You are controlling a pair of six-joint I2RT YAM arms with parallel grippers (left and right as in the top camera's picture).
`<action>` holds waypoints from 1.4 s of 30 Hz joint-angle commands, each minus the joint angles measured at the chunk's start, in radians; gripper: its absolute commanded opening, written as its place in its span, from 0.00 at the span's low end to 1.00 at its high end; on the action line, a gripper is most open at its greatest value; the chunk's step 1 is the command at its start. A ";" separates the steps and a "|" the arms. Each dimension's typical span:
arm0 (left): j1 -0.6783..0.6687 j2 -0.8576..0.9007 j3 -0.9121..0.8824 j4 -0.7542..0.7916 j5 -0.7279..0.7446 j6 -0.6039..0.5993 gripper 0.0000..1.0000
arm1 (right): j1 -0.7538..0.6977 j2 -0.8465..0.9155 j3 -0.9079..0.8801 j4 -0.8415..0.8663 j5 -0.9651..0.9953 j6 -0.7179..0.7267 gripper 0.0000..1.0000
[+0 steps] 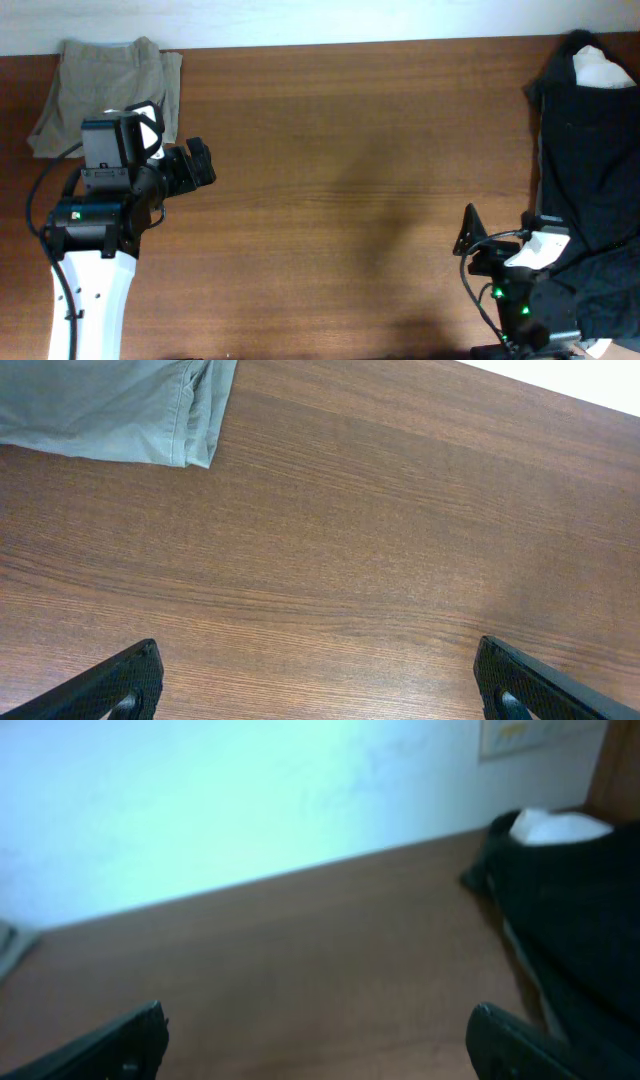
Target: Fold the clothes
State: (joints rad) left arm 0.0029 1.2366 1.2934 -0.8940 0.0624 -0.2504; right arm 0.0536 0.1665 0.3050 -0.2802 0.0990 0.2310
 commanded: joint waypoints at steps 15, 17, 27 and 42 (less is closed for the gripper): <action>-0.002 0.002 0.000 -0.001 -0.010 0.005 0.99 | -0.010 -0.163 -0.299 0.294 -0.048 -0.021 0.99; -0.002 0.002 0.000 -0.001 -0.010 0.005 0.99 | -0.010 -0.163 -0.299 0.248 -0.047 -0.021 0.99; -0.002 0.002 0.000 -0.001 -0.010 0.005 0.99 | -0.008 -0.159 -0.299 0.201 -0.114 -0.094 0.99; -0.002 0.003 0.000 -0.035 -0.010 0.005 0.99 | -0.008 -0.159 -0.299 0.201 -0.114 -0.094 0.99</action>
State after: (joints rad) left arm 0.0029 1.2366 1.2930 -0.8989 0.0624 -0.2504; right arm 0.0517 0.0139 0.0101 -0.0727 -0.0021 0.1455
